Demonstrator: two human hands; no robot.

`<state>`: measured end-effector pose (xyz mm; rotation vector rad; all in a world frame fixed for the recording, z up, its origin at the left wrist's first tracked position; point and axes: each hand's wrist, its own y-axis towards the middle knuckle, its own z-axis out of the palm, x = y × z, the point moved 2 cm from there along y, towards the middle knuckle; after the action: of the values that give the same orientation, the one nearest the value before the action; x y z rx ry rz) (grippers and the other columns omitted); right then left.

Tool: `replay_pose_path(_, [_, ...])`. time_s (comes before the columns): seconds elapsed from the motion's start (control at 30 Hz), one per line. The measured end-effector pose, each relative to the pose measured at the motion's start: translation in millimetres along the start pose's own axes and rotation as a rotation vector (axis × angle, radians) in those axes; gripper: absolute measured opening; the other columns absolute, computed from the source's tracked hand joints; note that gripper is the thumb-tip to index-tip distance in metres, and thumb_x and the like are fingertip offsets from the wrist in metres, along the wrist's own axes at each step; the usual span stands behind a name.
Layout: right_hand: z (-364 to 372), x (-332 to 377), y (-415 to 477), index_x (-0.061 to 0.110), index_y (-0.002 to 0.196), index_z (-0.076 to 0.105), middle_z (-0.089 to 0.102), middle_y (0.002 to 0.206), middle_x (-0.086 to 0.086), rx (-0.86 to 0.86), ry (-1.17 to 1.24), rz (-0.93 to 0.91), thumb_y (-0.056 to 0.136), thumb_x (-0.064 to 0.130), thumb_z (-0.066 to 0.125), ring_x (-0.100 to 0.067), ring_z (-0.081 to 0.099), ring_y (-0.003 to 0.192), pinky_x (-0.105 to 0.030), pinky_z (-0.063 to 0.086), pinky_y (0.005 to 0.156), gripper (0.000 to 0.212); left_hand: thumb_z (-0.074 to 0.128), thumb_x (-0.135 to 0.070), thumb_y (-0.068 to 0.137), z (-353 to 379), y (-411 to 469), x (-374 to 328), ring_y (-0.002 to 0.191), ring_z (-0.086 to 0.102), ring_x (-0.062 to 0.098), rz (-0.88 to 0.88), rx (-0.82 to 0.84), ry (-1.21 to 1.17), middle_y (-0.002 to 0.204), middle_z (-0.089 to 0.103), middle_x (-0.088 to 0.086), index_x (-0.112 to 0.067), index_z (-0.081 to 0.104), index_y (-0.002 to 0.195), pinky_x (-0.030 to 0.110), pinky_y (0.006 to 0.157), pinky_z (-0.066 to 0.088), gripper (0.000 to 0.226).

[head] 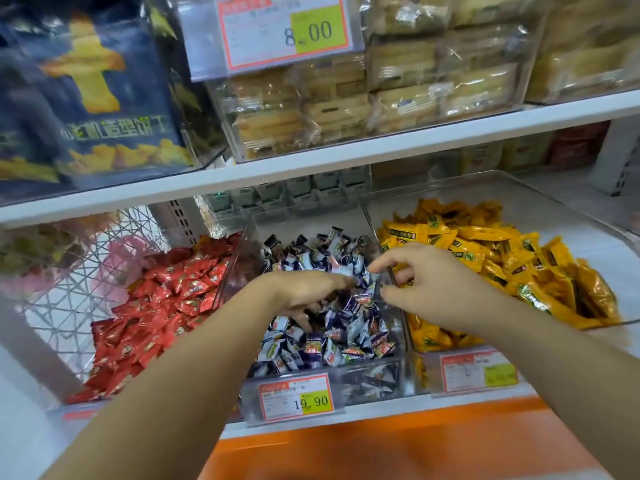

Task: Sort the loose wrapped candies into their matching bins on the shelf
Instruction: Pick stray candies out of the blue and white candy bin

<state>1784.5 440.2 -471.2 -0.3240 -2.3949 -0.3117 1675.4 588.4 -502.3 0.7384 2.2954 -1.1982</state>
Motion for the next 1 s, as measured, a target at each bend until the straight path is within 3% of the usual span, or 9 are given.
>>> replay_pose_path(0.13, [0,0,-1,0.031,0.111,0.062,0.048,0.117,0.007,-0.007,-0.009,-0.016,0.085,0.019,0.062,-0.009,0.057,0.096,-0.023,0.047,0.076,0.029,0.024,-0.053,0.1,-3,8,-2,0.14,0.025,0.039,0.056,-0.043,-0.068,0.159,0.012,0.006,-0.036,0.027,0.147,0.052,0.102,0.038,0.05])
replay_pose_path(0.23, [0,-1,0,0.032,0.111,0.062,0.05,0.118,0.005,-0.006,-0.009,-0.009,0.085,0.02,0.062,-0.01,0.056,0.097,-0.023,0.047,0.077,0.029,0.021,-0.055,0.099,-11,6,-1,0.138,0.029,0.037,0.096,-0.112,-0.069,0.153,0.029,0.008,-0.037,0.029,0.146,0.049,0.105,0.036,0.051])
replay_pose_path(0.5, [2,-3,0,0.033,0.11,0.062,0.049,0.119,0.005,0.001,-0.012,0.001,0.086,0.019,0.061,-0.01,0.054,0.099,-0.018,0.044,0.067,0.028,0.019,-0.051,0.101,-36,-12,6,0.129,0.041,0.029,0.15,-0.287,0.098,0.147,0.04,0.0,-0.037,0.044,0.138,0.042,0.102,0.038,0.047])
replay_pose_path(0.63, [2,-3,1,0.033,0.109,0.062,0.05,0.117,0.005,-0.007,-0.005,0.01,0.085,0.019,0.062,-0.01,0.055,0.095,-0.016,0.043,0.065,0.028,0.033,-0.034,0.102,-35,-24,4,0.093,0.059,0.016,0.17,-0.315,0.147,0.119,0.06,-0.001,-0.025,0.057,0.122,0.032,0.081,0.05,0.032])
replay_pose_path(0.73, [3,-1,1,0.034,0.106,0.061,0.054,0.111,0.004,-0.013,0.001,0.02,0.084,0.018,0.062,-0.014,0.059,0.091,-0.018,0.043,0.057,0.027,0.033,-0.038,0.102,-17,-33,8,0.087,0.059,0.016,-0.006,-0.043,0.267,0.098,0.063,-0.002,-0.019,0.064,0.103,0.03,0.076,0.048,0.036])
replay_pose_path(0.8, [3,-1,1,0.033,0.105,0.062,0.059,0.103,0.0,-0.014,0.001,0.026,0.083,0.016,0.062,-0.018,0.061,0.083,-0.018,0.043,0.053,0.028,0.027,-0.051,0.1,-1,-37,10,0.099,0.053,0.018,-0.153,0.112,0.427,0.113,0.058,-0.004,-0.023,0.06,0.119,0.034,0.087,0.046,0.047])
replay_pose_path(0.87, [3,2,0,0.032,0.105,0.062,0.06,0.098,-0.001,-0.021,0.003,0.031,0.083,0.015,0.062,-0.02,0.06,0.073,-0.019,0.044,0.053,0.028,0.024,-0.055,0.099,6,-36,7,0.096,0.048,0.018,-0.187,0.095,0.498,0.135,0.045,0.003,-0.025,0.047,0.135,0.037,0.091,0.045,0.052])
replay_pose_path(0.93, [3,4,0,0.031,0.105,0.062,0.057,0.101,0.006,-0.038,-0.01,0.026,0.082,0.015,0.062,-0.018,0.062,0.079,-0.023,0.049,0.062,0.028,0.021,-0.055,0.099,5,-31,5,0.092,0.049,0.018,-0.186,0.064,0.438,0.146,0.038,0.004,-0.027,0.043,0.134,0.041,0.095,0.043,0.05])
replay_pose_path(1.0, [3,6,-1,0.03,0.107,0.063,0.053,0.106,0.01,-0.041,-0.022,0.027,0.083,0.015,0.062,-0.017,0.062,0.084,-0.025,0.05,0.067,0.029,0.014,-0.057,0.099,-1,-24,6,0.116,0.05,0.021,-0.18,0.073,0.358,0.151,0.035,-0.002,-0.031,0.038,0.142,0.047,0.102,0.037,0.056])
